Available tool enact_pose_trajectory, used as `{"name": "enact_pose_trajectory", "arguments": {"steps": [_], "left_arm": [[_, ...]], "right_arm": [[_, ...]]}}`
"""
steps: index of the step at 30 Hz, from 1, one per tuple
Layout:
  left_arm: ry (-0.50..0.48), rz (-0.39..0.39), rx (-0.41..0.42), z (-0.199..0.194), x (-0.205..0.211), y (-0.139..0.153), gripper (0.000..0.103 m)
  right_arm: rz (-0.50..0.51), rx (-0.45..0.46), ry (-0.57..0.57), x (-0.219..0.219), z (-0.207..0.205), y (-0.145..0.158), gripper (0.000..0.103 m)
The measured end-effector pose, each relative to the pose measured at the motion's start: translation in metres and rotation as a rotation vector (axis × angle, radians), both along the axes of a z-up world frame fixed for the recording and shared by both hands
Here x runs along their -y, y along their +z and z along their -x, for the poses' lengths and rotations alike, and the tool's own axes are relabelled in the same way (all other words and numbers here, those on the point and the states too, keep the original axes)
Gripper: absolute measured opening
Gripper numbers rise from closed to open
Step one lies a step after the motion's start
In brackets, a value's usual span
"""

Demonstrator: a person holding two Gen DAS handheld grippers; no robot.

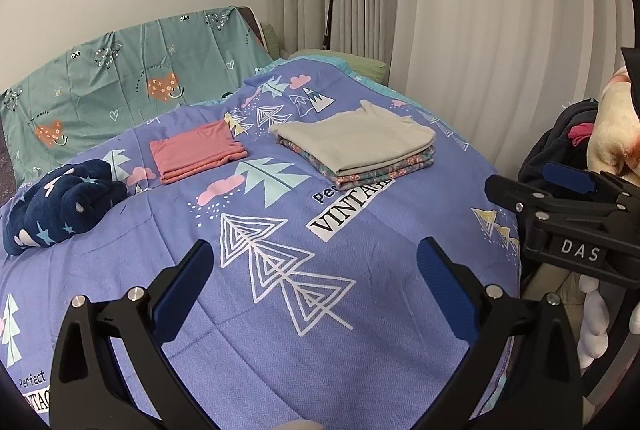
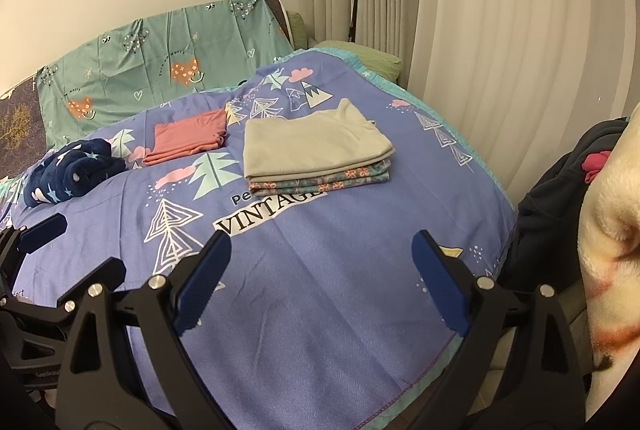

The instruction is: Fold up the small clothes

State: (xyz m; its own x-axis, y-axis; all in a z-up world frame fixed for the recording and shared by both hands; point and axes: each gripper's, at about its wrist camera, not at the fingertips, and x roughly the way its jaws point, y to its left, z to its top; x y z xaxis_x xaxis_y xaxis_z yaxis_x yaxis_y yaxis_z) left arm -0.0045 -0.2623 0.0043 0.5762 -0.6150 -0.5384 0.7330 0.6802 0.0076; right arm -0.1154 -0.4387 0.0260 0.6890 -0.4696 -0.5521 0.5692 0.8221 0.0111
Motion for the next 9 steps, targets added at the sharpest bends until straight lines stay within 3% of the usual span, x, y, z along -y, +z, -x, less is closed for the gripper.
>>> {"name": "enact_pose_trajectory", "arguments": {"steps": [9], "left_arm": [[0.000,-0.014,-0.004,-0.0009,0.0000,-0.0045,0.102]], "right_arm": [[-0.003,-0.002,0.001,0.0011,0.0000,-0.0008,0.094]]}}
